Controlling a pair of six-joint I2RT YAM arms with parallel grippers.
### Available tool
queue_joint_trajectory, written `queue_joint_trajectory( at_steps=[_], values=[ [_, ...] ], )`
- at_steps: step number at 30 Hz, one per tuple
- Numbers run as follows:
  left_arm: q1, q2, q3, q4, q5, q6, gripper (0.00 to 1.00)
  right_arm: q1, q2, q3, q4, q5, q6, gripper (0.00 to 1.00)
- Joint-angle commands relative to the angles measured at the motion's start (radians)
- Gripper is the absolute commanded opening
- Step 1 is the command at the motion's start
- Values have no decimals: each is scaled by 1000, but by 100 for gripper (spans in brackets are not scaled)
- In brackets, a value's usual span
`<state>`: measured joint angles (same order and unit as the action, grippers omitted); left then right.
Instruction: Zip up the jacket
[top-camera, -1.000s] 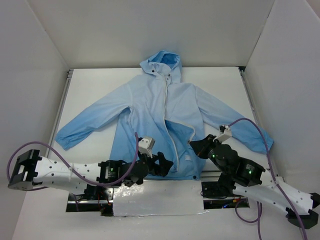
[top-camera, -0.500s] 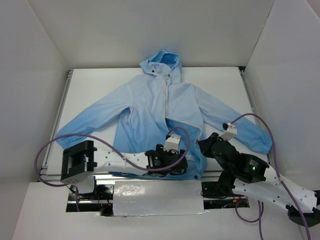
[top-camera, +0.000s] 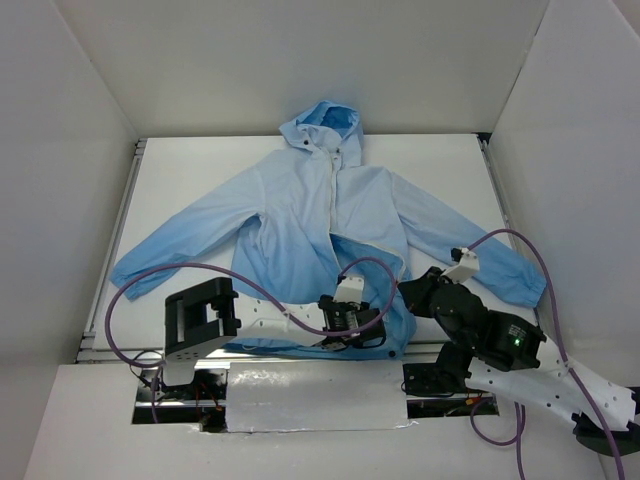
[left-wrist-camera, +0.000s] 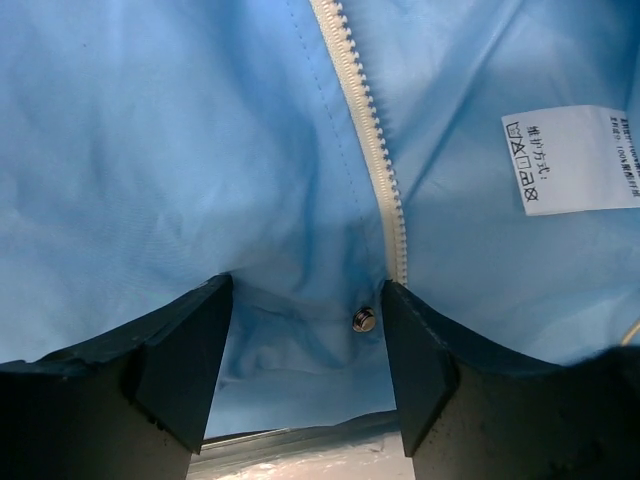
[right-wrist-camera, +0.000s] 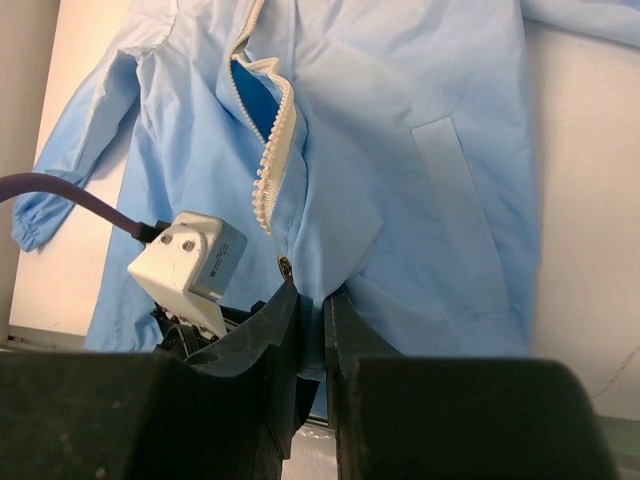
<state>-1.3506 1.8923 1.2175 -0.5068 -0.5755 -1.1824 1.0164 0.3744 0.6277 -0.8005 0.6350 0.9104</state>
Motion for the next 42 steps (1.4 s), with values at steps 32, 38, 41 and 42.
queue_joint_trajectory(
  at_steps=[32,38,41,42],
  values=[
    [73,-217,-291,395,245,124,0,-7,-5,-46,95,-35,-45,0],
    [160,-503,-549,663,250,78,0,-6,27,-86,190,-127,-99,0],
    [185,-629,-688,905,221,76,0,-6,50,-114,273,-217,-129,0],
    [189,-651,-716,963,198,73,0,-6,55,-132,323,-239,-136,0]
  ],
)
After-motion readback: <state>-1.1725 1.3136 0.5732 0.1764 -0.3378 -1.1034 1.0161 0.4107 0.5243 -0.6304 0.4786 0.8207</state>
